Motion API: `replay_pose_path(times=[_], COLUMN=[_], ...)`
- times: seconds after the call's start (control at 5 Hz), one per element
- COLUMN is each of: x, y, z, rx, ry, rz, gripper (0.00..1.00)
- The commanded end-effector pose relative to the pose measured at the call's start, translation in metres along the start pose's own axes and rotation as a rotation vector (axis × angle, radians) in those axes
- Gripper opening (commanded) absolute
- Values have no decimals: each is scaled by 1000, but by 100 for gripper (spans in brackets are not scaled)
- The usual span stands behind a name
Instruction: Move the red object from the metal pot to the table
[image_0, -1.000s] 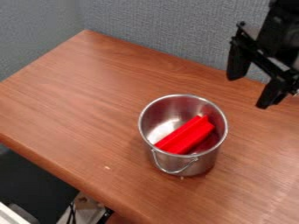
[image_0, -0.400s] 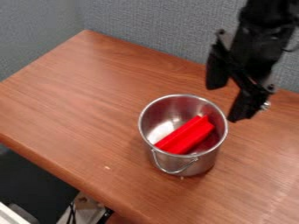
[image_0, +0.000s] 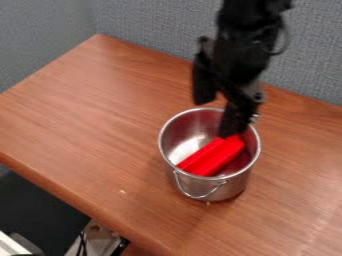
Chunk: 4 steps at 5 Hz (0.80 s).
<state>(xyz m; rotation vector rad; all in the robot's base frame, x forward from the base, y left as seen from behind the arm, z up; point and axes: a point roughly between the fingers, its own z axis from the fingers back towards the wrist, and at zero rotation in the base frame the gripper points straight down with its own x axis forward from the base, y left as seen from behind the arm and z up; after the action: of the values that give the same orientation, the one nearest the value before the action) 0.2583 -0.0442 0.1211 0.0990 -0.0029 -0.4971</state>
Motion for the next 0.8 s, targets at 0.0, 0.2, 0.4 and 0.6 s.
replay_pose_path(times=[0.0, 0.2, 0.4, 0.6], x=[-6, -7, 12, 32], y=[16, 23, 19, 11], z=[2, -8, -17, -32], rx=[38, 54, 50, 47], ry=[-50, -54, -81, -101], rz=[142, 245, 125, -16], gripper=[100, 100, 100, 100])
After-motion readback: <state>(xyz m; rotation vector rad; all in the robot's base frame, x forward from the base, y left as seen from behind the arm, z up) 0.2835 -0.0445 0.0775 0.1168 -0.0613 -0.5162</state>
